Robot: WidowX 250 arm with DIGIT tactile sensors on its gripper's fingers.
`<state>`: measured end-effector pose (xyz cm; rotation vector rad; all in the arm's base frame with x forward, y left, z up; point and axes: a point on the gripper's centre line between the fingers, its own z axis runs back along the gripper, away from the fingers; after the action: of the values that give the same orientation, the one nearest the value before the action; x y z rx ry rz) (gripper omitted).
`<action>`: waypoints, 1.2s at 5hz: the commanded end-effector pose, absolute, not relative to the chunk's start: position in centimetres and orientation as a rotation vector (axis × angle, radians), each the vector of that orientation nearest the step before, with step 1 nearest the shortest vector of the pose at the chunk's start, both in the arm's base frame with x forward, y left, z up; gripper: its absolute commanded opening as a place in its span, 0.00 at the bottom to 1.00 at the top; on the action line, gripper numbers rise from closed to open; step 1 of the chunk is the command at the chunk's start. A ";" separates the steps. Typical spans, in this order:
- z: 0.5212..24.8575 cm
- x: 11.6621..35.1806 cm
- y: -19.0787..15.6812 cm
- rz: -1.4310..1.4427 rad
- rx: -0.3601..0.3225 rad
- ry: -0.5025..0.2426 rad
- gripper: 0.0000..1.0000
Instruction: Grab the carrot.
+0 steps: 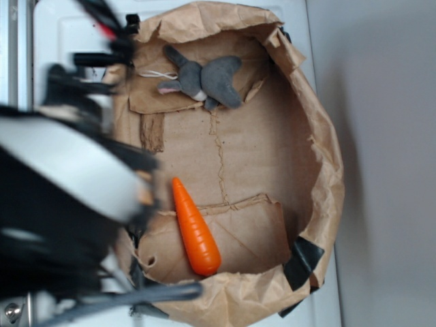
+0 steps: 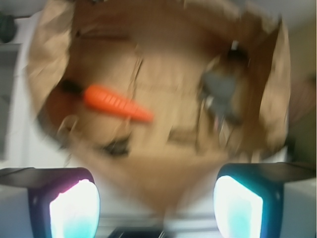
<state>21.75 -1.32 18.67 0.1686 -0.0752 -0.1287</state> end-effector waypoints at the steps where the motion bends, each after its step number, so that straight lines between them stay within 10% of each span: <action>1: 19.9 26.6 -1.2 -0.357 0.016 -0.101 1.00; 2: 19.9 26.6 -1.2 -0.357 0.016 -0.101 1.00; 4: 10.2 29.8 2.5 -0.592 0.073 0.017 1.00; 6: 7.9 28.0 -0.5 -0.860 -0.021 0.022 1.00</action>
<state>27.86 1.22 6.09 -0.0502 0.0861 -0.8178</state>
